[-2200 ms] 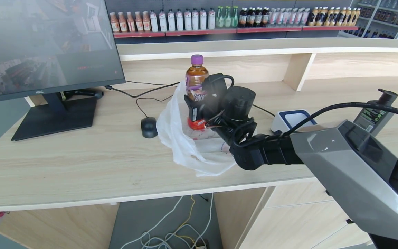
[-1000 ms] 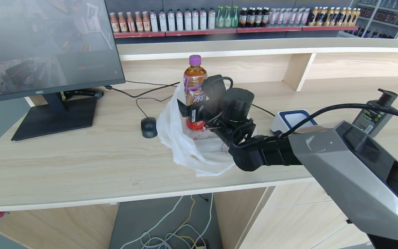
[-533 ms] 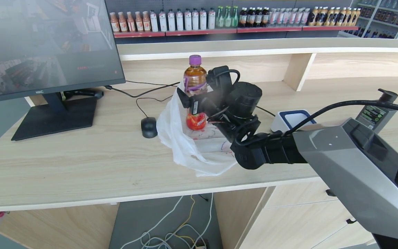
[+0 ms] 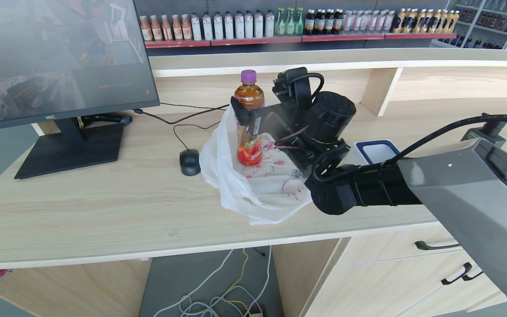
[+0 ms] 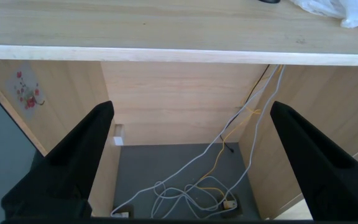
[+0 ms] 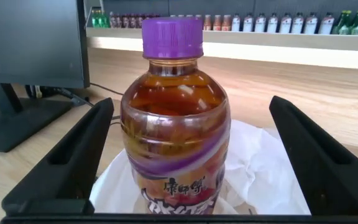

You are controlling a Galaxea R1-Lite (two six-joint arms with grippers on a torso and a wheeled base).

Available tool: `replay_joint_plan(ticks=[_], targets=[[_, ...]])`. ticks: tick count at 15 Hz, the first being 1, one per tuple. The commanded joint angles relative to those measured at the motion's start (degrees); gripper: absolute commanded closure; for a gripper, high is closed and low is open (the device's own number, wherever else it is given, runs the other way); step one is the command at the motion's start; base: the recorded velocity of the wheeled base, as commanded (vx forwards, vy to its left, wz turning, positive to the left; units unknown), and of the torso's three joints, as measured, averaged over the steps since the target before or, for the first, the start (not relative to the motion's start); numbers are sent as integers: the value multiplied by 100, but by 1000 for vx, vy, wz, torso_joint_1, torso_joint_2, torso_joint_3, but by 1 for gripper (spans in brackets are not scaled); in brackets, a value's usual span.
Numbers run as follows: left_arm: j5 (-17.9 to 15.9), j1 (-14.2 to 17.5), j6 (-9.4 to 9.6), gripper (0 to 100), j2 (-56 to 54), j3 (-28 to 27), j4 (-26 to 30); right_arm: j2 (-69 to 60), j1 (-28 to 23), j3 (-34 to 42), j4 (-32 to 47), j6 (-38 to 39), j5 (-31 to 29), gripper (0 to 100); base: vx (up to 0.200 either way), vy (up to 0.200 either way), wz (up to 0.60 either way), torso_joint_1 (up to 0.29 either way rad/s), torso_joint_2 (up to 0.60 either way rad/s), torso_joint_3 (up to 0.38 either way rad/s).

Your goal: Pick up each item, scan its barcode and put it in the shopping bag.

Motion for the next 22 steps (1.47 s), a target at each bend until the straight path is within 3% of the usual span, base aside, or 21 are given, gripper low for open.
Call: replay_joint_plan(ticks=[1,9,11,14,17,22], targets=[[7,2,0,0,-2,0,-1,-370,-27,744,-534,9,3,0,0,0,0,0,0,0],[-1,-7,70,0,-2,0,-1,-1785,-237,4707,-2924,211,-32,0,0,0,0,0,0,0],[-1,-7,79,0,-2,0,-1,-2172,-229,5446,-2924,369,-50,0,0,0,0,0,0,0],[-1,-7,70,0,-2,0,-1,-2646,-237,6122,-2924,510,-94,0,0,0,0,0,0,0],[-1,2,43,0,-2,0,-1,-2849,-229,6202,-2924,501,-489,0,-200,0,0,2,2,7],[-1,-7,61,0,-2,0,-1,-2910,-185,6404,-2924,510,-516,0,0,0,0,0,0,0]])
